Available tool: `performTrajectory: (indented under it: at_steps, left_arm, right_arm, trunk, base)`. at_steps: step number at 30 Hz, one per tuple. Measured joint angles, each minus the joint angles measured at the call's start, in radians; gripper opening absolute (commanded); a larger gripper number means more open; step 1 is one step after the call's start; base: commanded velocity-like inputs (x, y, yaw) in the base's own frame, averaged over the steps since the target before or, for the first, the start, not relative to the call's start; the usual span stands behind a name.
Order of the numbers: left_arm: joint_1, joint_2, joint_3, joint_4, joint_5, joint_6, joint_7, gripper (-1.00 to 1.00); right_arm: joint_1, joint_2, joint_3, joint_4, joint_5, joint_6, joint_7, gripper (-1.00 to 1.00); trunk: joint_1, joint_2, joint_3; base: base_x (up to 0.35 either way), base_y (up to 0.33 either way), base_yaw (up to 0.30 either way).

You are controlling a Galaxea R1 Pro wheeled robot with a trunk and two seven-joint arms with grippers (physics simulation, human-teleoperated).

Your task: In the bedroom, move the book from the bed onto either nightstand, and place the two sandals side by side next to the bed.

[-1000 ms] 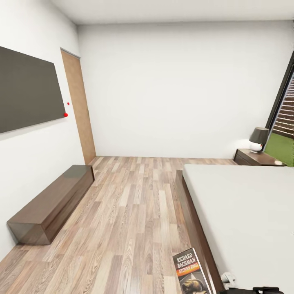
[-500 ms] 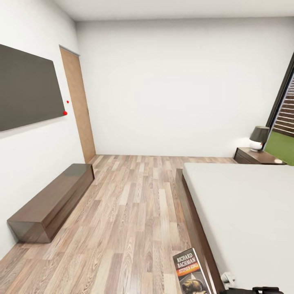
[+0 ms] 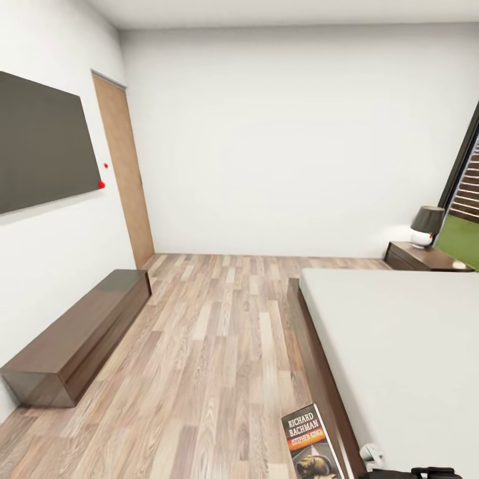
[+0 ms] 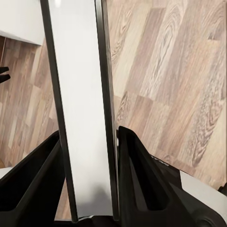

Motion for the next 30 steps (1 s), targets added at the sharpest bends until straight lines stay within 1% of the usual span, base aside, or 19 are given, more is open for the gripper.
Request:
performTrajectory:
  at_steps: [11, 30]
  left_arm:
    - [0.0, 0.0, 0.0, 0.0, 0.0, 0.0, 0.0, 1.0]
    - [0.0, 0.0, 0.0, 0.0, 0.001, 0.0, -0.001, 1.0]
  right_arm:
    - [0.001, 0.0, 0.001, 0.0, 0.001, 0.0, 0.0, -1.0]
    - [0.001, 0.0, 0.0, 0.0, 0.001, 0.0, -0.005, -1.0]
  trunk:
    - [0.0, 0.0, 0.0]
    - [0.0, 0.0, 0.0]
  base:
    - [0.325, 0.014, 0.0]
    - [0.326, 0.131, 0.0]
